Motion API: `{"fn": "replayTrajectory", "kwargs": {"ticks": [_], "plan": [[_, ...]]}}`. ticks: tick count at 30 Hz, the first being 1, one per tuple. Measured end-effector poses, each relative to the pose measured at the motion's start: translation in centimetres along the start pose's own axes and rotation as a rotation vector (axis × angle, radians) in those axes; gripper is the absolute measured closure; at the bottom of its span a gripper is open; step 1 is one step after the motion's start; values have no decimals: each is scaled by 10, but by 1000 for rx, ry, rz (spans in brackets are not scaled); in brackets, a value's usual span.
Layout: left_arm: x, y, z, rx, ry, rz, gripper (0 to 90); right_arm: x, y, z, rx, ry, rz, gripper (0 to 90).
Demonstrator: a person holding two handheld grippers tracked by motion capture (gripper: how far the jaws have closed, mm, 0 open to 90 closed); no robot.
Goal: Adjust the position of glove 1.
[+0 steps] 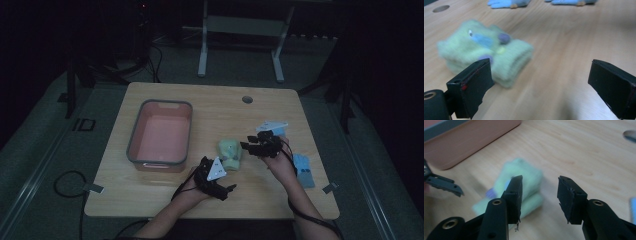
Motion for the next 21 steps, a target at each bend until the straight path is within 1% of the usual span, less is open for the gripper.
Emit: {"fn": "replayTrajectory", "kwargs": {"ticks": [1, 2, 4, 5, 6, 7, 8, 9, 10, 12, 13, 14, 15, 16, 17, 18, 19, 21], "plan": [[1, 3, 3, 9, 1, -7, 92, 3, -1, 3, -2, 5, 10, 546], [2, 6, 5, 23, 5, -8, 132, 7, -3, 7, 2, 8, 30, 530], [6, 13, 10, 37, 40, -26, 172, 16, -2, 12, -4, 18, 37, 503], [9, 16, 12, 54, 58, -13, 214, 19, -2, 14, -1, 24, 49, 482], [11, 19, 13, 64, 78, -18, 264, 26, -1, 16, 3, 37, 68, 471], [14, 21, 14, 69, 97, -15, 283, 32, -2, 17, 11, 47, 89, 452], [17, 24, 14, 77, 115, -21, 296, 37, -4, 18, 26, 52, 102, 449], [19, 26, 14, 88, 127, -22, 329, 43, -5, 19, 48, 57, 132, 447], [20, 27, 14, 95, 137, -22, 332, 48, -6, 19, 58, 64, 151, 433], [24, 28, 14, 107, 152, -30, 370, 58, -4, 17, 54, 93, 168, 417], [26, 28, 14, 122, 172, -23, 379, 63, -4, 16, 54, 110, 175, 395], [28, 28, 13, 127, 186, -28, 388, 69, -3, 14, 52, 132, 170, 395], [30, 28, 12, 131, 194, -28, 387, 73, -3, 12, 48, 150, 177, 384], [30, 28, 12, 131, 194, -28, 387, 73, -3, 12, 48, 150, 177, 384], [34, 28, 10, 145, 218, -21, 387, 77, -2, 9, 52, 164, 183, 370], [35, 28, 9, 150, 220, -18, 382, 83, -3, 5, 70, 191, 187, 350], [36, 27, 9, 166, 229, -6, 387, 86, -4, 2, 92, 201, 207, 349], [36, 27, 9, 172, 231, -3, 414, 90, -6, -1, 129, 232, 246, 350]]}}
Point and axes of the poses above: each handheld gripper's, and its own axes: x roughly forward along the jaws, z roughly out of its top, y roughly to its left, the point moved 1 cm from there along x, roughly forward along the jaws, and after that the axes turned 11 degrees about -z, right-handed, at the moved point
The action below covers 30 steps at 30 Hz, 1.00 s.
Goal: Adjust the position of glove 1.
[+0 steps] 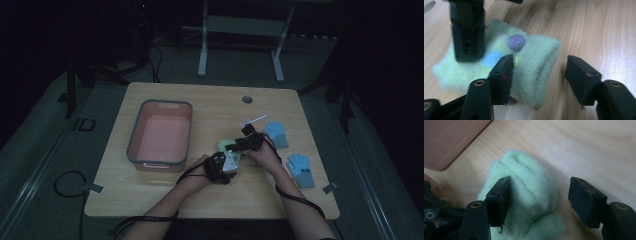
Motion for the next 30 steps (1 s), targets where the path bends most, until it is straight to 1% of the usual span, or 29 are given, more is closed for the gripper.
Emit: {"fn": "replayTrajectory", "kwargs": {"ticks": [1, 2, 3, 4, 5, 6, 8, 9, 11, 13, 15, 19, 20, 21, 22, 24, 25, 26, 28, 30], "plan": [[0, 0, 0, 5, 5, 10, 429, 2, -1, 0, 17, 11, 17, 383], [0, 0, 1, 13, 22, 30, 470, 2, -2, -1, 33, 23, 51, 459], [0, 0, 2, 26, 40, 47, 532, 3, -2, -1, 50, 32, 73, 493], [1, 0, 4, 35, 56, 59, 568, 4, -1, -1, 54, 34, 79, 533], [1, 0, 4, 35, 56, 59, 605, 3, 1, -1, 49, 30, 81, 569], [0, -2, 8, 55, 76, 73, 656, 3, 2, -1, 45, 26, 84, 615], [-2, -1, 10, 51, 82, 68, 695, -1, 3, -1, 43, 16, 79, 664], [-4, 0, 12, 39, 84, 61, 709, -2, 4, 0, 45, 12, 78, 678], [-6, 1, 14, 23, 89, 48, 719, -7, 5, 0, 39, -4, 80, 696], [-9, 1, 16, 27, 97, 42, 726, -12, 6, 0, 49, -12, 92, 705], [-12, 1, 20, 19, 103, 28, 730, -16, 7, 1, 41, -11, 85, 716], [-24, -2, 31, 21, 105, 38, 734, -27, 11, 4, 22, -20, 87, 719], [-24, -2, 31, 21, 105, 38, 734, -27, 11, 4, 22, -20, 87, 719], [-32, -2, 36, 18, 105, 40, 734, -36, 14, 7, 20, -44, 99, 718], [-36, -1, 38, 14, 100, 38, 734, -39, 16, 8, 20, -48, 97, 718], [-43, -1, 42, 23, 102, 44, 734, -46, 19, 12, 9, -60, 100, 719], [-43, -1, 42, 23, 102, 44, 734, -49, 20, 14, 11, -67, 103, 719], [-50, 0, 46, 24, 104, 45, 734, -51, 21, 16, 12, -72, 112, 720], [-57, 2, 49, 15, 99, 45, 734, -56, 23, 19, 13, -85, 125, 721], [-64, 3, 52, 15, 96, 49, 734, -60, 24, 23, 14, -94, 132, 721]]}}
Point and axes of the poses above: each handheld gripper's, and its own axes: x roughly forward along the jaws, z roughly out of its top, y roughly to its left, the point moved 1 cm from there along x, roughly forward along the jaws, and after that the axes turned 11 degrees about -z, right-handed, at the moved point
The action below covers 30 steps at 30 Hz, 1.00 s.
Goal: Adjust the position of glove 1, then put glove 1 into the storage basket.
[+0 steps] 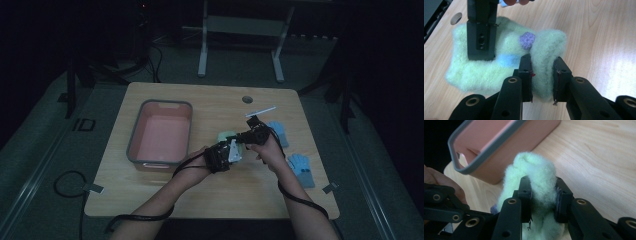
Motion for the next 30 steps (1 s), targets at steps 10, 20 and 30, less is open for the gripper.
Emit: {"fn": "replayTrajectory", "kwargs": {"ticks": [10, 20, 30], "plan": [[-23, 10, -4, 16, 16, 20, 735, -4, 18, 21, -38, -32, 3, 721], [-45, 22, -17, 15, 48, 48, 741, 6, 40, 48, -80, -28, 16, 723], [-75, 36, -40, -10, 72, 79, 746, 25, 70, 77, -120, -36, 45, 723]]}}
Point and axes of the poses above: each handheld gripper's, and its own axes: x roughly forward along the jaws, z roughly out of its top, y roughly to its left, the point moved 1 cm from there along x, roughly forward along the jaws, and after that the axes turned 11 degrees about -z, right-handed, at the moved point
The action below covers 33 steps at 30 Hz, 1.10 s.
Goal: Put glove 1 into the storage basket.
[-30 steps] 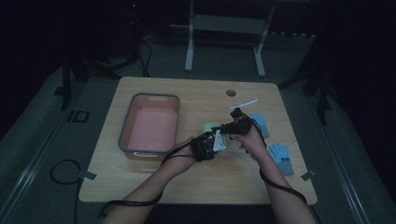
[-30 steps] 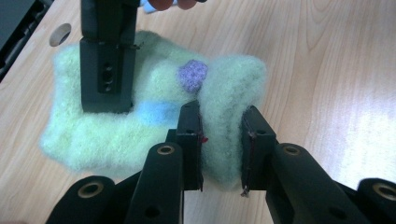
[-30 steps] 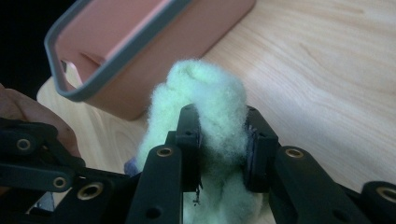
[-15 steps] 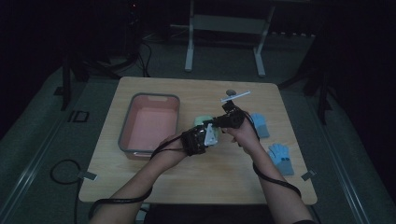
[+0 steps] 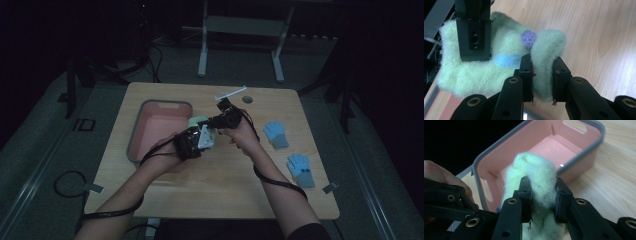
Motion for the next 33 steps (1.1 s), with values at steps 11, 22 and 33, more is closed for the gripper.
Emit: {"fn": "replayTrajectory", "kwargs": {"ticks": [11, 22, 33], "plan": [[-24, 13, -28, -17, 34, 20, 747, 28, 27, 28, -46, 8, 27, 723], [-37, 29, -62, -41, 45, 6, 749, 59, 48, 45, -62, 4, 40, 724], [-38, 50, -93, -51, 63, -12, 749, 90, 56, 56, -69, 1, 41, 723]]}}
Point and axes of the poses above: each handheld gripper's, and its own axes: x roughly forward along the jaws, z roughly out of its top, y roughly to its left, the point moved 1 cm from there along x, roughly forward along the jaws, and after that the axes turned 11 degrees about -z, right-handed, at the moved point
